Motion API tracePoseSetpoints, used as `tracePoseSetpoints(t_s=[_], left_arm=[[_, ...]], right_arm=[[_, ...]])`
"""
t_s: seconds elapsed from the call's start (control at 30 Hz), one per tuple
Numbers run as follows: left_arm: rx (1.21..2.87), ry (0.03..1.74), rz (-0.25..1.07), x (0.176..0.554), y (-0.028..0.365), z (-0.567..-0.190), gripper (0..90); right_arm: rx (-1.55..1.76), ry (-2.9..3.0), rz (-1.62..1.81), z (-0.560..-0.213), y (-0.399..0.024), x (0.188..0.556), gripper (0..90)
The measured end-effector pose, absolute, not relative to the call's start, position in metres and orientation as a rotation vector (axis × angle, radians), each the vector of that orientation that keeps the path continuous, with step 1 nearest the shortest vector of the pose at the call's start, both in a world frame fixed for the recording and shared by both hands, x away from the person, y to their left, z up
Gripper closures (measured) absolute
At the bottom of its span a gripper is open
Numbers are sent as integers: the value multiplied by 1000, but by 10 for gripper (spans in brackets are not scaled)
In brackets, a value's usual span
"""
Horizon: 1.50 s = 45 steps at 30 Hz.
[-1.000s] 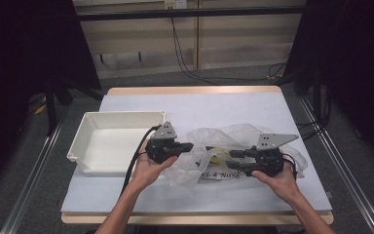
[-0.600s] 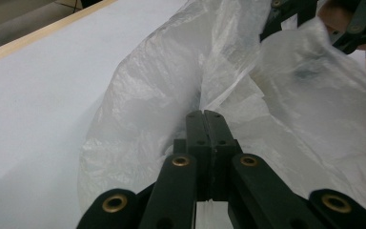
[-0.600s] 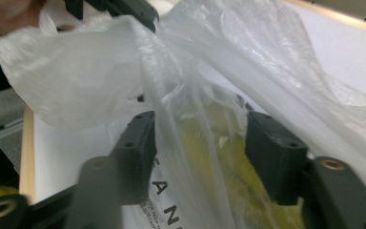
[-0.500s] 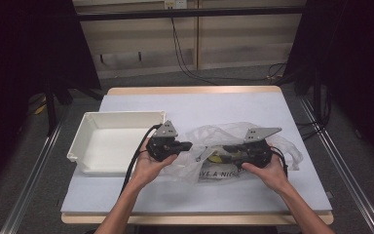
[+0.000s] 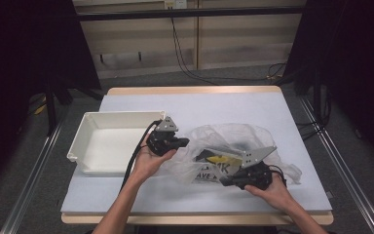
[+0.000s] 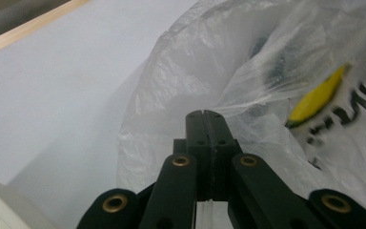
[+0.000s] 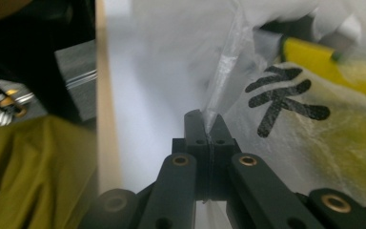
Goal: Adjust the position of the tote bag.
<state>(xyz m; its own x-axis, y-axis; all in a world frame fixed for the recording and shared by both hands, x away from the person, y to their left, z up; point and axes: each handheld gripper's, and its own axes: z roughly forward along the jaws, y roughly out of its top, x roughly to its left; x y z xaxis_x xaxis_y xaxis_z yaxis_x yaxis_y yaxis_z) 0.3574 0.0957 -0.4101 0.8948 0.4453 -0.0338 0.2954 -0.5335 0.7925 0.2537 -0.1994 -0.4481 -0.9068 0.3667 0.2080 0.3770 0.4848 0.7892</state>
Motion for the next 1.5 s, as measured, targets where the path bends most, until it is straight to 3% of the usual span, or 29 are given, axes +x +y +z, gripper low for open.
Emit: tracePoseSetpoints(t_s=[0.53,0.6,0.9,1.03,1.5], left_arm=[[2161,564,195,364,96,-413,900],[2167,558,193,361,97,-413,900],[2095,559,173,354,113,-409,868],[2075,550,177,349,118,-404,824],[1999,485,226,325,127,-378,730]], right_arm=[[-612,-2748,-1235,-482,-195,234,900],[-652,-2736,-1300,-476,-199,233,770],[-740,-2712,-1486,-455,-216,224,631],[-755,-2687,-1547,-447,-222,217,631],[-832,-2667,-1717,-410,-245,212,787]])
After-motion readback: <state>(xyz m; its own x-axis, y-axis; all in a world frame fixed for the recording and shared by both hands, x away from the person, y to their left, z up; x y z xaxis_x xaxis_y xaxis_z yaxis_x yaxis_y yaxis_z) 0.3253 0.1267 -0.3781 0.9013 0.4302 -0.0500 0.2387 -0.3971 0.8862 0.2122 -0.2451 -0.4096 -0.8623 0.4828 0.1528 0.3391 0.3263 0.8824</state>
